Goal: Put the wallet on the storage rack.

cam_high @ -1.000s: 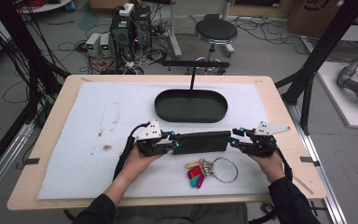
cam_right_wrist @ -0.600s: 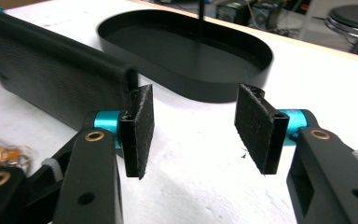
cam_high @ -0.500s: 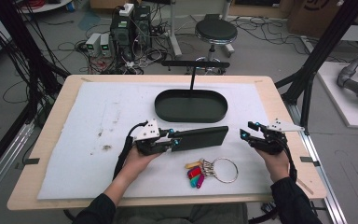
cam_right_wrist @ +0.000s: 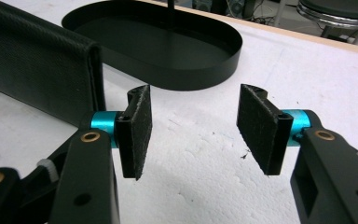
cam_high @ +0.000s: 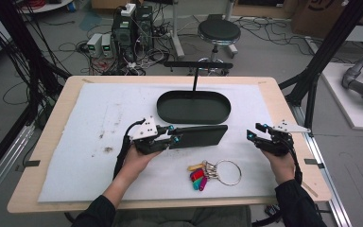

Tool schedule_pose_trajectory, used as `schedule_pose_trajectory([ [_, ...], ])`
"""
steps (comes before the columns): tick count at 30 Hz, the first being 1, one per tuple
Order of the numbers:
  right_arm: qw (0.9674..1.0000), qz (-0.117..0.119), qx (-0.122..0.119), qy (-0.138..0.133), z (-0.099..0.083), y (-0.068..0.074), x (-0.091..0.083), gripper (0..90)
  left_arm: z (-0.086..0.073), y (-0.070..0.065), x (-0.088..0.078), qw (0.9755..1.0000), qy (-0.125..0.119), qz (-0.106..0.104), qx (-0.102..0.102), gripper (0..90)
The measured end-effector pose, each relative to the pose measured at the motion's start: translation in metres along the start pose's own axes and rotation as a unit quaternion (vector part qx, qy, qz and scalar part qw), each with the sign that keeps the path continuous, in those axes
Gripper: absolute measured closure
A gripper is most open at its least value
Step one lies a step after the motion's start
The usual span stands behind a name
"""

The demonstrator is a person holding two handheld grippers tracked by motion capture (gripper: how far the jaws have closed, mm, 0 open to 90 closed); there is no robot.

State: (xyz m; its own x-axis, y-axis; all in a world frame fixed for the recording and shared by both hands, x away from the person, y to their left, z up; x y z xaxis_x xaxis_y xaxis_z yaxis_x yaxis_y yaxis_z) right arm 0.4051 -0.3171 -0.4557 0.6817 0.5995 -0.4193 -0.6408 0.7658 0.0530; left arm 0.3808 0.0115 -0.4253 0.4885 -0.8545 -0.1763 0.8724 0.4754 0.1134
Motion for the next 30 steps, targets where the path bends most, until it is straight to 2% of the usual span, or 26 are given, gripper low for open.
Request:
schedule_pose_trajectory([
  [15, 0.9998, -0.015, 0.009, 0.004, -0.003, -0.007, -0.002, 46.1, 0.021, 0.012, -0.010, 0.9991, -0.039, 0.018, -0.007, 75.0],
  [22, 0.9998, -0.017, 0.009, 0.004, -0.003, -0.008, -0.002, 46.2, 0.029, 0.019, -0.014, 0.9984, -0.048, 0.028, -0.001, 75.0],
  [30, 0.9998, -0.018, 0.010, 0.005, -0.003, -0.008, -0.002, 46.4, 0.041, 0.032, -0.010, 0.9964, -0.069, 0.049, 0.000, 75.1],
])
Point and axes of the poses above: each handheld gripper's, and its own axes: x roughly forward along the jaws, z roughly out of its top, y roughly to its left, the point moved 8 cm from there along x, roughly forward along the jaws, and after that the axes turned 6 degrees about z, right-handed, at the moved point
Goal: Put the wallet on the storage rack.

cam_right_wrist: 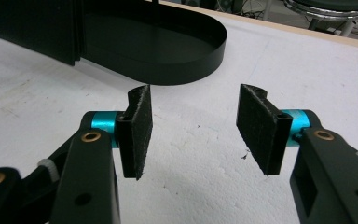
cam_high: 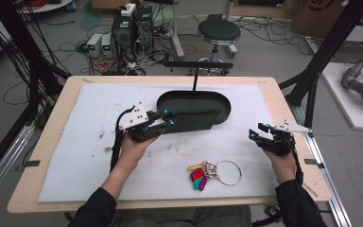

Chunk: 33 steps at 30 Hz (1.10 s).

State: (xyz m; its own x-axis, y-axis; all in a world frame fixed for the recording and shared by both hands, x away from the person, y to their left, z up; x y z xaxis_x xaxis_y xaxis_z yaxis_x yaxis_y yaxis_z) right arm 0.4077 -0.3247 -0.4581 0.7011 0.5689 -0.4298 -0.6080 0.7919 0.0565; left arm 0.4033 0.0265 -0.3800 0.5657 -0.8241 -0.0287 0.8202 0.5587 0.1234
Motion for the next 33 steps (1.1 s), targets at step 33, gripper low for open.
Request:
schedule_pose_trajectory([
  [33, 1.0000, 0.004, 0.002, -0.004, 0.000, -0.001, -0.001, 47.4, -0.032, 0.066, 0.103, 0.9952, -0.023, 0.059, -0.074, 75.6],
])
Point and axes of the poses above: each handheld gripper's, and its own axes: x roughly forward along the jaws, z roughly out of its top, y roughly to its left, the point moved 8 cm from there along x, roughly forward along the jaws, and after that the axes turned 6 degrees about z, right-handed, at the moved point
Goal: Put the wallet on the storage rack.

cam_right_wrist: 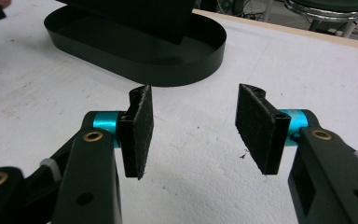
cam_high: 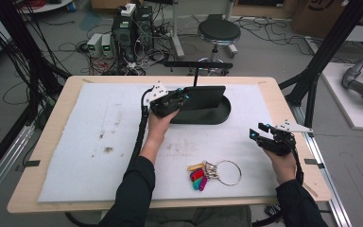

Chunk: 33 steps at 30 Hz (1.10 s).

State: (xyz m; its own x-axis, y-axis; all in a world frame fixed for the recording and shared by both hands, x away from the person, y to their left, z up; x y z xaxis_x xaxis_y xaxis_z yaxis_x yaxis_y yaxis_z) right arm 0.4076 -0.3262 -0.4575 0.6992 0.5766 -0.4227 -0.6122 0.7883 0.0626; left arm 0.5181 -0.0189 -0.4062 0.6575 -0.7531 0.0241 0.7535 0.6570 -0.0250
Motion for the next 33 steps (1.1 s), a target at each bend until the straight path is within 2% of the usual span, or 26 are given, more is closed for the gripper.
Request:
schedule_pose_trajectory([
  [4, 1.0000, -0.002, -0.003, 0.003, -0.002, 0.000, -0.002, 47.4, -0.013, 0.008, 0.003, 0.9999, 0.009, 0.001, -0.008, 75.5],
  [5, 1.0000, -0.004, -0.004, 0.002, -0.002, -0.001, -0.003, 47.4, -0.014, 0.011, 0.003, 0.9999, 0.008, 0.002, -0.014, 75.4],
  [9, 1.0000, -0.006, -0.002, 0.003, -0.004, -0.004, -0.005, 47.4, -0.016, 0.014, 0.001, 0.9998, 0.013, 0.004, -0.013, 75.2],
  [13, 1.0000, -0.007, -0.002, 0.003, -0.005, -0.005, -0.006, 47.4, -0.022, 0.020, -0.003, 0.9994, 0.030, 0.006, -0.016, 75.1],
  [20, 0.9999, -0.005, -0.008, 0.006, -0.005, -0.003, -0.004, 47.4, -0.034, 0.027, -0.013, 0.9972, 0.072, 0.019, 0.003, 74.3],
  [21, 0.9999, -0.005, -0.008, 0.006, -0.005, -0.003, -0.004, 47.4, -0.034, 0.027, -0.013, 0.9972, 0.072, 0.019, 0.003, 74.2],
  [24, 0.9999, -0.005, -0.008, 0.009, -0.006, -0.002, -0.003, 47.4, -0.041, 0.031, -0.016, 0.9952, 0.093, 0.029, 0.011, 73.8],
  [28, 0.9999, -0.003, -0.010, 0.011, -0.006, -0.002, -0.002, 47.4, -0.050, 0.029, -0.014, 0.9925, 0.119, 0.023, 0.021, 73.7],
  [33, 0.9998, -0.003, -0.012, 0.013, -0.006, -0.001, -0.001, 47.4, -0.052, 0.024, -0.010, 0.9921, 0.121, 0.020, 0.027, 73.6],
])
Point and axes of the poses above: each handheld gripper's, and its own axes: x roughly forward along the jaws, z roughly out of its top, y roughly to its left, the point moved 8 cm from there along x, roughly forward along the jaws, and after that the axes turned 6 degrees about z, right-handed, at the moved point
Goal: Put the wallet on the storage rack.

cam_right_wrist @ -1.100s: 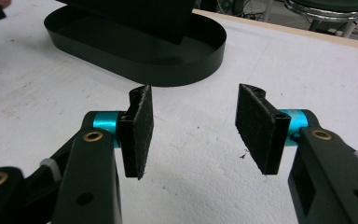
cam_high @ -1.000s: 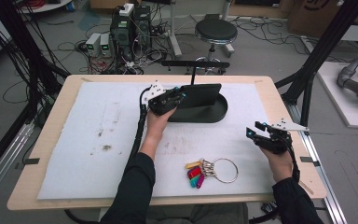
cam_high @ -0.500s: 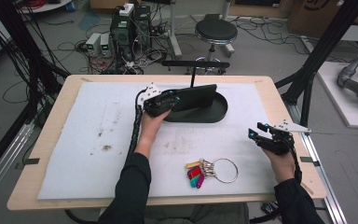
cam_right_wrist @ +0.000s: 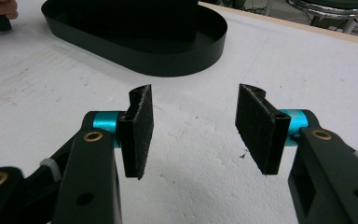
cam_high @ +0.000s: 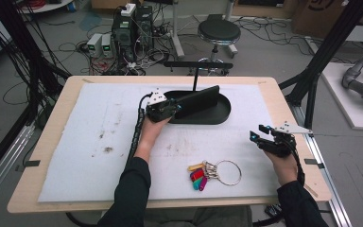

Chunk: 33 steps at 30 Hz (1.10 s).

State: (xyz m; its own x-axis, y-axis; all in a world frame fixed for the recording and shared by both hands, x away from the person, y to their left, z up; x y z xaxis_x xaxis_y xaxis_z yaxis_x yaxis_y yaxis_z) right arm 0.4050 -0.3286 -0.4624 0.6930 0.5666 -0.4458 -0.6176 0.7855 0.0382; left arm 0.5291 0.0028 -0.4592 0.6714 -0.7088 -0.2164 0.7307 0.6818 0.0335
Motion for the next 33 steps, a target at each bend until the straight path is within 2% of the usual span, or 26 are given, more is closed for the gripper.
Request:
schedule_pose_trajectory([
  [6, 1.0000, 0.003, 0.001, 0.002, 0.000, 0.000, 0.000, 47.4, 0.000, 0.000, 0.000, 1.0000, 0.004, 0.004, -0.004, 72.0],
  [10, 1.0000, 0.003, 0.000, 0.002, -0.001, 0.000, 0.001, 47.4, -0.003, 0.002, 0.000, 0.9997, 0.020, 0.017, 0.000, 67.7],
  [13, 1.0000, 0.004, 0.001, 0.002, -0.001, 0.000, 0.001, 47.3, -0.005, 0.002, 0.001, 0.9993, 0.030, 0.022, -0.009, 57.7],
  [16, 1.0000, 0.004, 0.001, 0.001, 0.000, 0.000, 0.001, 47.2, -0.004, 0.002, 0.000, 0.9983, 0.040, 0.039, -0.015, 45.2],
  [20, 1.0000, 0.004, 0.004, 0.002, -0.001, 0.000, 0.001, 47.1, 0.001, 0.003, -0.005, 0.9976, 0.045, 0.048, -0.022, 40.9],
  [23, 1.0000, 0.003, 0.001, 0.004, -0.001, 0.000, 0.002, 47.1, 0.003, 0.003, -0.008, 0.9975, 0.044, 0.051, -0.021, 40.8],
  [33, 1.0000, 0.003, 0.003, 0.004, -0.001, -0.001, 0.002, 46.7, 0.009, 0.000, -0.019, 0.9973, 0.039, 0.050, -0.038, 41.8],
])
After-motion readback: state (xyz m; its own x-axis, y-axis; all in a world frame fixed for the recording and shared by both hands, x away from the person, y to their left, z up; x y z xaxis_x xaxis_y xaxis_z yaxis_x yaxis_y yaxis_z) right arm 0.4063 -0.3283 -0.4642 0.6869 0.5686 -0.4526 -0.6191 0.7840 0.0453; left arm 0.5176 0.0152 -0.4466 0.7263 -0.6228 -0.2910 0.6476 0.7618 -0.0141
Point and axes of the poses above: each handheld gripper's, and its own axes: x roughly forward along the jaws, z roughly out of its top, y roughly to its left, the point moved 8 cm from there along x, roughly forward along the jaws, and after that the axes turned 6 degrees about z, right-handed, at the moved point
